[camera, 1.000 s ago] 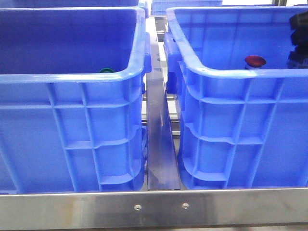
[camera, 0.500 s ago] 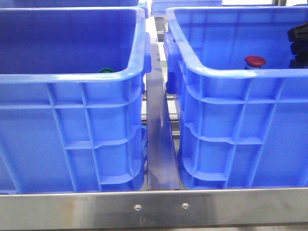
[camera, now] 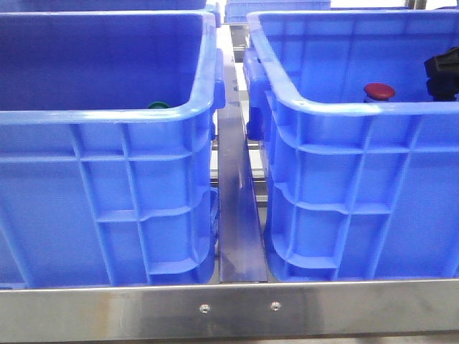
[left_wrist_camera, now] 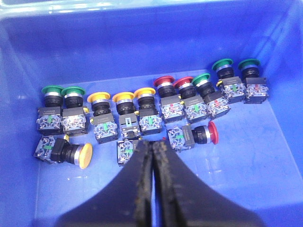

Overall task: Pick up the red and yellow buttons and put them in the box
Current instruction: 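Carry the yellow button with the right gripper down into the bin, then open the right gripper to set the yellow button beside the red one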

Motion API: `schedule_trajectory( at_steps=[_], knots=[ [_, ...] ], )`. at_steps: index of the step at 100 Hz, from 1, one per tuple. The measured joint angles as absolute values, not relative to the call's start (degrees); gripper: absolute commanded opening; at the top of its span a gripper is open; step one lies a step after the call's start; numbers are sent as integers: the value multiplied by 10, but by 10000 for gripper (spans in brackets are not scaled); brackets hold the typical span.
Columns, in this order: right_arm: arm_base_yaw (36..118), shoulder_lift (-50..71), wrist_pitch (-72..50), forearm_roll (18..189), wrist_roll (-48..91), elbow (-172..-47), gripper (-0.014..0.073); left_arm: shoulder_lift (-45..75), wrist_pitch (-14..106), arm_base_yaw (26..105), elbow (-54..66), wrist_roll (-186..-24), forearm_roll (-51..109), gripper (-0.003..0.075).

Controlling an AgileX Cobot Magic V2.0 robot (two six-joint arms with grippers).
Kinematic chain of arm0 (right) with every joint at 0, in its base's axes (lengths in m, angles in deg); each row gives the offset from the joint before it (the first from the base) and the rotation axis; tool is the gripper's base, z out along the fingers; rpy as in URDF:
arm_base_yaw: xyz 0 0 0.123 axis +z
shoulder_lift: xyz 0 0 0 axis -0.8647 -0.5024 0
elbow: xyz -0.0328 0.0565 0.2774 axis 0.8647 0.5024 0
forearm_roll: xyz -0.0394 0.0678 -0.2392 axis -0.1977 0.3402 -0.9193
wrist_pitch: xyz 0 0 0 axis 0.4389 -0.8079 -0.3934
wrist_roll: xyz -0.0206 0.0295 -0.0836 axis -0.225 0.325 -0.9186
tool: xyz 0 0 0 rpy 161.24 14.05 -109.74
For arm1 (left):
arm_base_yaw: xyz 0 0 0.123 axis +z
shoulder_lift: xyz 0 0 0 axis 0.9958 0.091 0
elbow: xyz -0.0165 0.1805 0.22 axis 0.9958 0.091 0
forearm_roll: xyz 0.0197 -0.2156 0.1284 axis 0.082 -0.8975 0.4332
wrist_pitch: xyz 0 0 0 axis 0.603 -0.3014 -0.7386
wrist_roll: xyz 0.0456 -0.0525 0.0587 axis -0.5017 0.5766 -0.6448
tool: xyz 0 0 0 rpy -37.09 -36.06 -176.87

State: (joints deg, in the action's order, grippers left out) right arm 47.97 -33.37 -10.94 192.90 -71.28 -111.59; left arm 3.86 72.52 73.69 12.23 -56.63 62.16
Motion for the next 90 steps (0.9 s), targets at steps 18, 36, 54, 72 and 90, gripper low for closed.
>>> schedule_trajectory(
  at_steps=[18, 36, 54, 72, 90],
  knots=[
    [480, -334, -115, 1934, -714, -1102, 109, 39, 725, 737, 122, -566, 621, -20],
    [480, -329, -122, 1935, -717, -1084, 122, 39, 725, 737, 122, -566, 621, -20],
    [480, -329, -126, 1936, -717, -1082, 328, 39, 725, 737, 122, -566, 621, -20],
    [480, -334, -98, 1931, -716, -1072, 559, 39, 725, 737, 122, -566, 621, -20],
    [480, -320, -74, 1930, -714, -1070, 583, 39, 725, 737, 122, -566, 621, -20]
  ],
)
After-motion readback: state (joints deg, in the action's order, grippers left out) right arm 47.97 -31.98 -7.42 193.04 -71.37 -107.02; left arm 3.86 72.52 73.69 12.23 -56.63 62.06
